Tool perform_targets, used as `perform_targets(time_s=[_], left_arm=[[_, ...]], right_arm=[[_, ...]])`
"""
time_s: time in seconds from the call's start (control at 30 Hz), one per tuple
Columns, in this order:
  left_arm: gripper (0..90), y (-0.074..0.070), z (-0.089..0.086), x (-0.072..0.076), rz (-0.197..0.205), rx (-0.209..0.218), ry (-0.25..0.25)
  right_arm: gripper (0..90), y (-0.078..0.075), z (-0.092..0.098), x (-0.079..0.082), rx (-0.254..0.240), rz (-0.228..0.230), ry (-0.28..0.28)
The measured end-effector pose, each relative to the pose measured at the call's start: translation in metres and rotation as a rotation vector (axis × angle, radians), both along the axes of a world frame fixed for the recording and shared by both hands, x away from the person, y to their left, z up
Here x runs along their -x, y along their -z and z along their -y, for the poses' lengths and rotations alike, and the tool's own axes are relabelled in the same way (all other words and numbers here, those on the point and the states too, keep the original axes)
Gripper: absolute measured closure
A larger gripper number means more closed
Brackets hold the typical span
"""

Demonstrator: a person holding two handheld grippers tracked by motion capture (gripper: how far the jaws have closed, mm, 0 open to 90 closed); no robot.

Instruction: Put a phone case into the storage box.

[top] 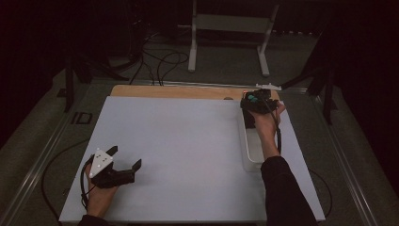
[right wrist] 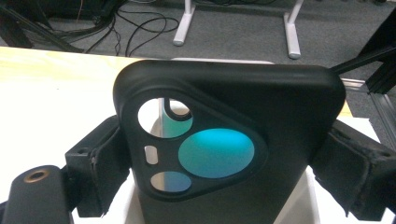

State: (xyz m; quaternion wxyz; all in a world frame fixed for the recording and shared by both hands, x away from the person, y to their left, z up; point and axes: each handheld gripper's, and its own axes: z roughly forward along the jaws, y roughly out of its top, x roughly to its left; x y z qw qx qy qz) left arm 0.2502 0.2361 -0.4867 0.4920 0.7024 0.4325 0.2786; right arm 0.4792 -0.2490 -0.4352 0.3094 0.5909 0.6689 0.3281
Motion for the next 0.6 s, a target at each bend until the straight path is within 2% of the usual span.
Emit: perform_targets(time_s=[0.17,0.6], left_arm=[[1.1,0.0002,0.0004,-0.0001,-0.004,-0.001,0.005],[1.1,0.0001,0.0008,0.0001,-0.004,-0.002,0.004]], right_arm=[[8.8,-0.0002,0.0016,-0.0003,-0.008,0.001,0.006],[8.4,-0.0075,0.0050,0.0032,-0.038,0.040,-0.008]])
